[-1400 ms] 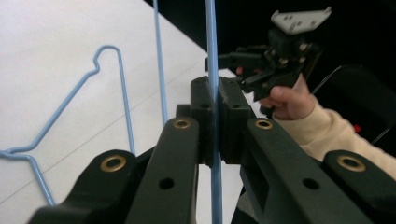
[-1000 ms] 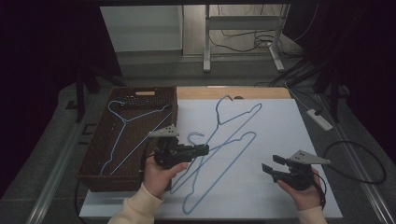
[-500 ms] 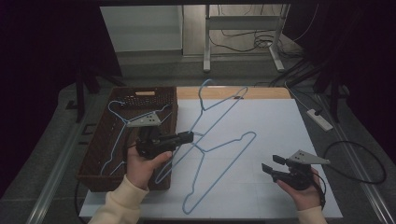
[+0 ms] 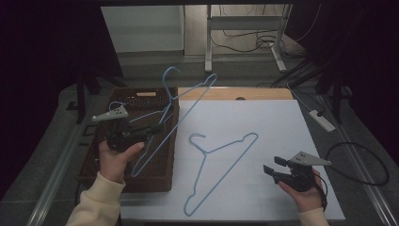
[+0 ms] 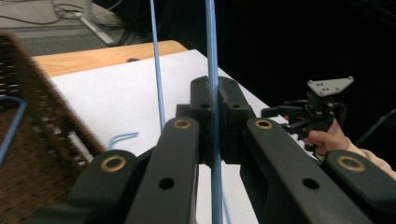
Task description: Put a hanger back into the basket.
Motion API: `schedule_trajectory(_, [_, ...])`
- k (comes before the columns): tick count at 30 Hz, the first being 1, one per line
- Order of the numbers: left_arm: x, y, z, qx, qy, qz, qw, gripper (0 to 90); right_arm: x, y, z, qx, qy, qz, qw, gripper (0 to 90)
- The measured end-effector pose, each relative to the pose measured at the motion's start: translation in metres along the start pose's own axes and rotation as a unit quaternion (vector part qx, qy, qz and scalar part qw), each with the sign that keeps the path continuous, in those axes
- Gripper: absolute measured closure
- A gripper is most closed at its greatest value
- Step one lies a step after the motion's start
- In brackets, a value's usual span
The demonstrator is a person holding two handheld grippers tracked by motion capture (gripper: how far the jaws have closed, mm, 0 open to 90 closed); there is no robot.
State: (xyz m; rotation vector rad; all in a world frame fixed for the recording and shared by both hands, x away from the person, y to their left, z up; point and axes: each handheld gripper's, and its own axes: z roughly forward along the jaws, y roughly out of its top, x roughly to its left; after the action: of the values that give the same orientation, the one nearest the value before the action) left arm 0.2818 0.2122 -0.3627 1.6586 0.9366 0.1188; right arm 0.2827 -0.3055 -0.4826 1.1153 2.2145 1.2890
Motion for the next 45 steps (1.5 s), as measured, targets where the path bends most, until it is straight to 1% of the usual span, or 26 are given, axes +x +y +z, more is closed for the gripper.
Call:
schedule_trajectory(8, [0.024, 0.0, -0.027, -0.004, 0.035, -0.006, 0.9993, 86.3, 0.0, 0.0, 0.001, 0.003, -0.001, -0.003, 1.0, 40.0])
schedule_trajectory(14, [0.044, 0.0, -0.047, -0.003, 0.064, -0.014, 0.9979, 86.4, 0.001, 0.0, 0.002, 0.004, -0.002, -0.003, 1.0, 40.0])
schedule_trajectory(18, [0.057, -0.001, -0.053, 0.005, 0.08, -0.016, 0.9967, 86.3, 0.001, 0.001, 0.004, 0.003, -0.001, -0.006, 1.0, 40.2])
schedule_trajectory(20, [0.062, -0.002, -0.054, 0.014, 0.087, -0.012, 0.9961, 86.3, 0.001, 0.001, 0.005, 0.005, -0.001, -0.006, 1.0, 40.2])
schedule_trajectory(22, [0.067, -0.004, -0.053, 0.028, 0.093, -0.009, 0.9952, 86.3, 0.001, 0.001, 0.006, 0.005, 0.001, -0.007, 1.0, 40.2])
schedule_trajectory(24, [0.074, -0.008, -0.051, 0.039, 0.098, -0.013, 0.9943, 86.4, 0.002, 0.002, 0.007, 0.006, 0.001, -0.008, 0.9999, 40.2])
schedule_trajectory(29, [0.083, -0.014, -0.049, 0.049, 0.103, -0.019, 0.9933, 86.3, 0.002, 0.002, 0.008, 0.007, 0.001, -0.008, 0.9999, 40.2])
schedule_trajectory(33, [0.09, -0.019, -0.046, 0.061, 0.101, -0.024, 0.9927, 86.3, 0.002, 0.002, 0.008, 0.007, 0.002, -0.007, 0.9999, 40.2])
schedule_trajectory(34, [0.09, -0.019, -0.046, 0.061, 0.101, -0.024, 0.9927, 86.3, 0.002, 0.002, 0.008, 0.007, 0.002, -0.008, 0.9999, 40.2])
schedule_trajectory(35, [0.093, -0.021, -0.043, 0.072, 0.103, -0.024, 0.9918, 86.3, 0.002, 0.002, 0.008, 0.008, 0.002, -0.009, 0.9999, 40.2])
schedule_trajectory(36, [0.095, -0.022, -0.041, 0.077, 0.103, -0.025, 0.9914, 86.3, 0.002, 0.002, 0.008, 0.008, 0.002, -0.009, 0.9999, 40.2])
schedule_trajectory(37, [0.095, -0.022, -0.041, 0.077, 0.103, -0.025, 0.9914, 86.3, 0.002, 0.002, 0.008, 0.008, 0.002, -0.009, 0.9999, 40.2])
schedule_trajectory(40, [0.099, -0.026, -0.036, 0.091, 0.104, -0.028, 0.99, 86.3, 0.002, 0.002, 0.008, 0.009, 0.002, -0.01, 0.9999, 40.2])
schedule_trajectory(45, [0.101, -0.03, -0.032, 0.102, 0.1, -0.029, 0.9893, 86.3, 0.002, 0.002, 0.009, 0.009, 0.003, -0.01, 0.9999, 40.2])
